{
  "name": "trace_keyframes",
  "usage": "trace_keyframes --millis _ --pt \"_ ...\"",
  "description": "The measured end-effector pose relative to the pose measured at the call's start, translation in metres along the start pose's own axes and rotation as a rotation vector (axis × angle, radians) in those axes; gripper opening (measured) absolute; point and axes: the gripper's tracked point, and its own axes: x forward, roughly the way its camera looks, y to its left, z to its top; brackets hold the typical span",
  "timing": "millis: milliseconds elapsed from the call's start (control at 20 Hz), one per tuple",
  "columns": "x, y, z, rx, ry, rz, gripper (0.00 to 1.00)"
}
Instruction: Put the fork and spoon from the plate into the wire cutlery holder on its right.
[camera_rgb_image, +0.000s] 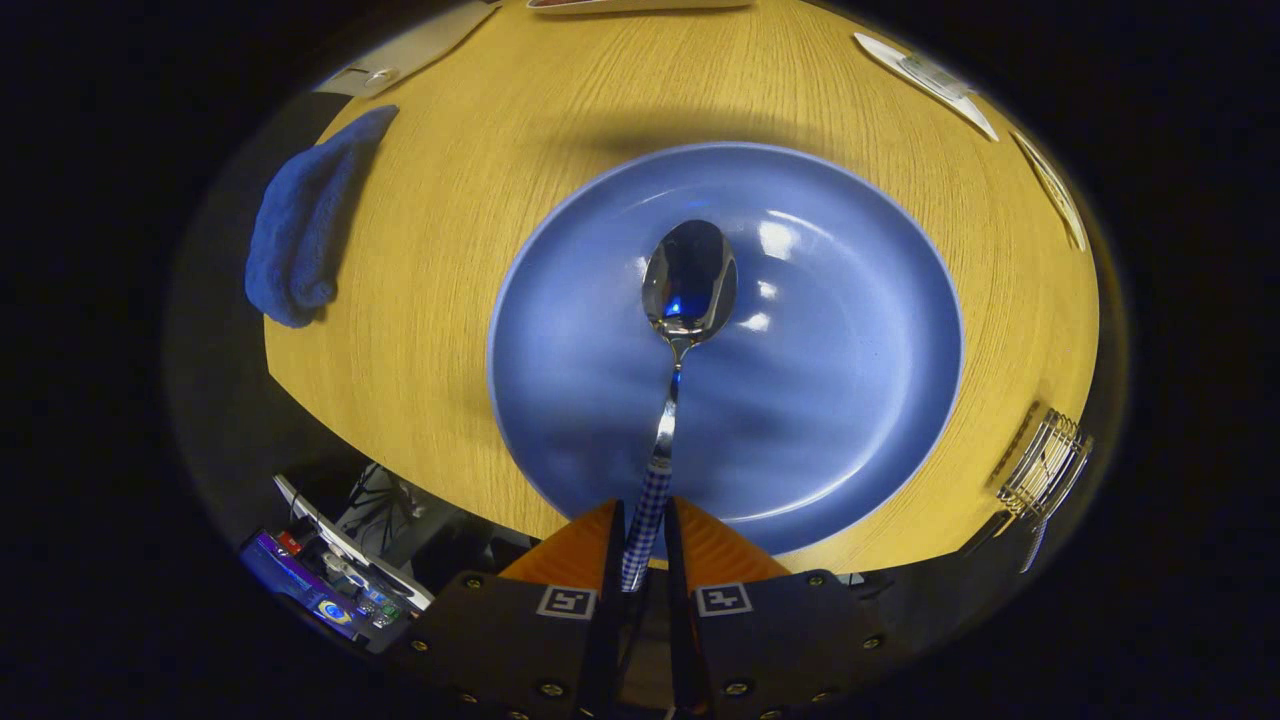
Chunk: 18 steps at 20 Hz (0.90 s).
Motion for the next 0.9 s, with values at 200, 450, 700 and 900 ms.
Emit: trace_keyframes --millis 200,450,700,900 --pt "-0.003 -0.007 0.002 -0.022 -0.006 -0.006 0.12" --pt "-0.012 -0.025 -0.002 -0.082 -0.006 -0.02 0.01" --pt "-0.04 -0.052 -0.02 -0.143 0.031 -0.032 0.01" --pt "-0.063 -0.082 -0.042 -0.175 0.043 -0.055 0.01"
